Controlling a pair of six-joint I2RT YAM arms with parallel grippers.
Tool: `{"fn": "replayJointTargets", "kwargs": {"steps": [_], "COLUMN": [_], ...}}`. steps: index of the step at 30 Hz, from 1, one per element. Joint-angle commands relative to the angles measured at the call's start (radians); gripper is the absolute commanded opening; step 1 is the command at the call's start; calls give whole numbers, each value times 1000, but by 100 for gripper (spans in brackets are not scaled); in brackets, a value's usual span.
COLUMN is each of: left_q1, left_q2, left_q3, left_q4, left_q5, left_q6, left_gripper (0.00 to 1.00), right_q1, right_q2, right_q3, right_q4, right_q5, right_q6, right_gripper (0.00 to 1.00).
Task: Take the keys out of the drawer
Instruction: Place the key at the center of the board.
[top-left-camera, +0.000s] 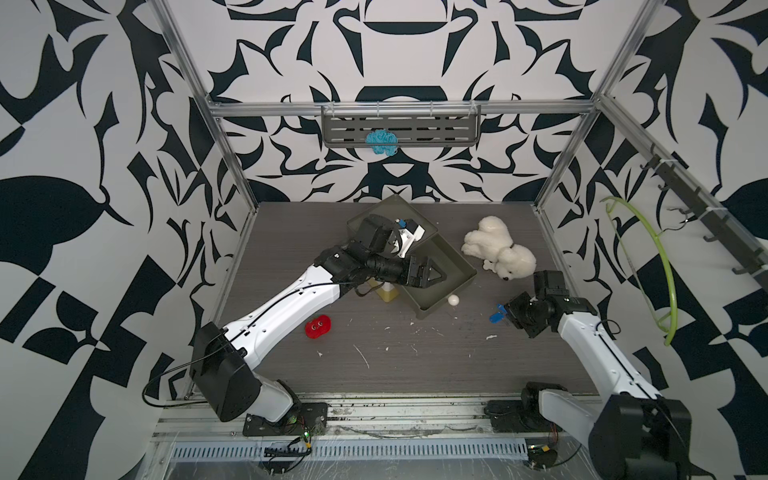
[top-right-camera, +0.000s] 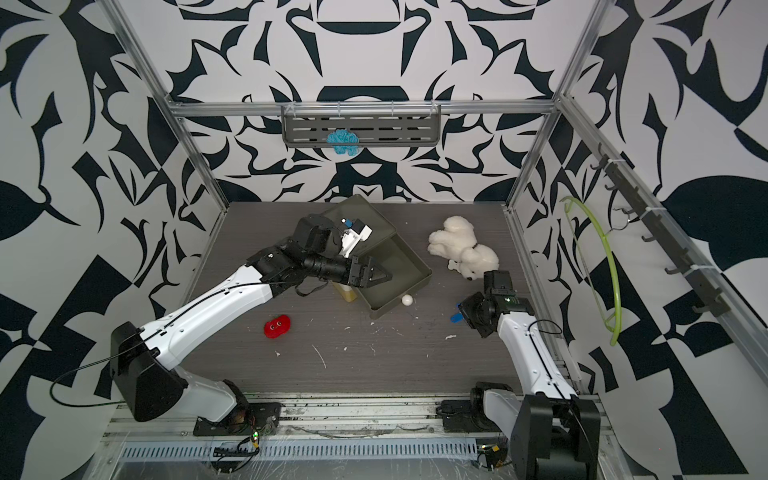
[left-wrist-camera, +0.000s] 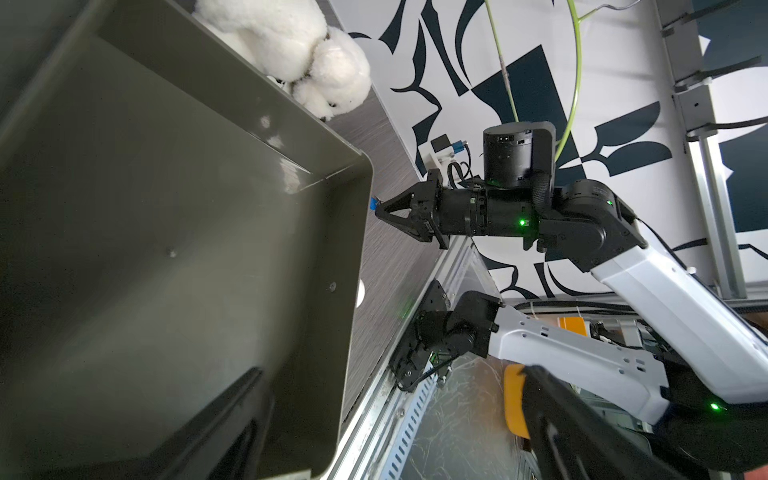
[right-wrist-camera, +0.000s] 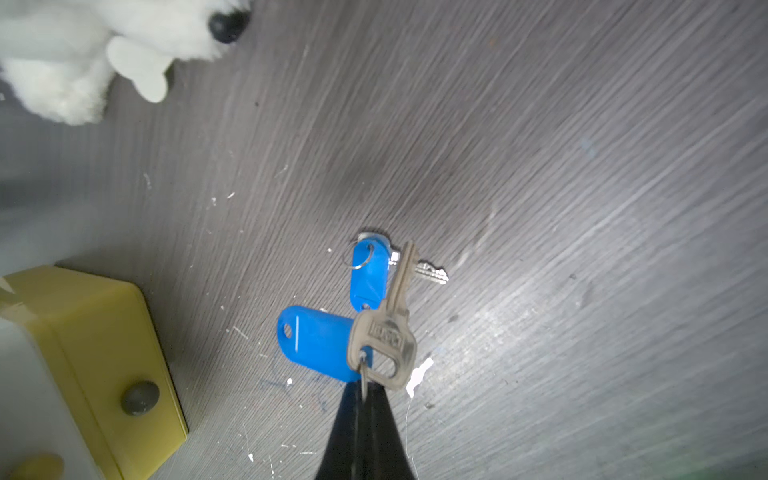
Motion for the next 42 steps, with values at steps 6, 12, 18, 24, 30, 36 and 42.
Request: {"fn": "replayJointTargets", "kwargs": {"steps": [6,12,18,24,30,36,42], "left_q1": [-3,38,80,79,80,80,80], "left_q2": [-92,-164,-185,-174,-144,-140,-143], "left_q3": [3,-20,-66,-63,-41,-41,-34], "left_q4": [-109,-131,-128,-130,-131,-131,-133], "left_q5": [-264,-425,-443,-449,-445,-445,-454], "left_q6": [98,139,83,67,49,44,50], "left_gripper": [99,99,99,99,99,99,99], "right_q1": [-12,-51,-80,-87,-105,-114,-114], "right_q2": [84,169,233,302,320,283,188], "right_q3": [-9,-9,-17,14,16,35,59], "right_q4": [104,133,182,205,209,169,88], "right_q5": [-44,-40,-65,-92,-113,-128,-118], "right_q6": [-40,-99,-116,-121,-132,-155,-168], "right_gripper": [0,0,0,0,10,33,40]}}
